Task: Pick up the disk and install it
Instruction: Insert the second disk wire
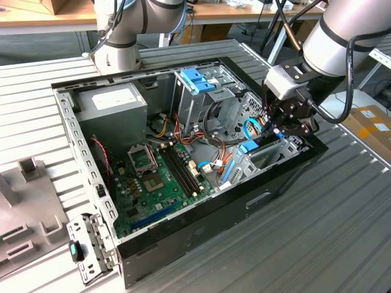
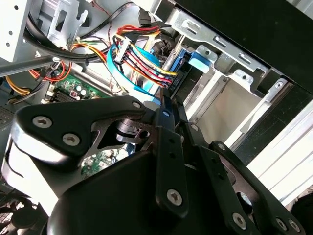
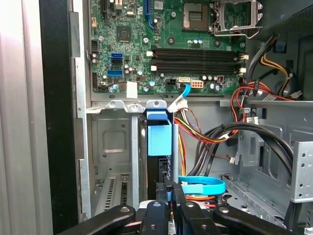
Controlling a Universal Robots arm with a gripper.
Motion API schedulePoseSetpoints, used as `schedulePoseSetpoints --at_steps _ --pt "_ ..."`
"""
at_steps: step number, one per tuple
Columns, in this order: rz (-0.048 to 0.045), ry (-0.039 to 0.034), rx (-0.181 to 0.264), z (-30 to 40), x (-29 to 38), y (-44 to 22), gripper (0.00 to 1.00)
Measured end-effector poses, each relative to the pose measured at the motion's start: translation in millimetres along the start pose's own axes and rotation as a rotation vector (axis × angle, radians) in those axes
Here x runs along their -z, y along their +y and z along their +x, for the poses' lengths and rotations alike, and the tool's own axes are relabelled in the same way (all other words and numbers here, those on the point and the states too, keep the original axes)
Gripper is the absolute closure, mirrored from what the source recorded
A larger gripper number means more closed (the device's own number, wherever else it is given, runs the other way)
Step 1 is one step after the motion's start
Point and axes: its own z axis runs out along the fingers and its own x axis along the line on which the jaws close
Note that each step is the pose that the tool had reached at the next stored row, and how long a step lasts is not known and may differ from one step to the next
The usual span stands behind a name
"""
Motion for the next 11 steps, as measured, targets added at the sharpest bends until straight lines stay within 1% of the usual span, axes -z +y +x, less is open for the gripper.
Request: schedulePoseSetpoints --at_steps 3,6,11 --pt "0.0007 0.0001 0.000 0.0 -0.2 0.1 0.84" --pt "0.0007 0.0003 0.000 0.5 -3.5 0.4 0.84" --pt "0.0008 -0.0002 0.000 0.9 -6.3 0.7 0.84"
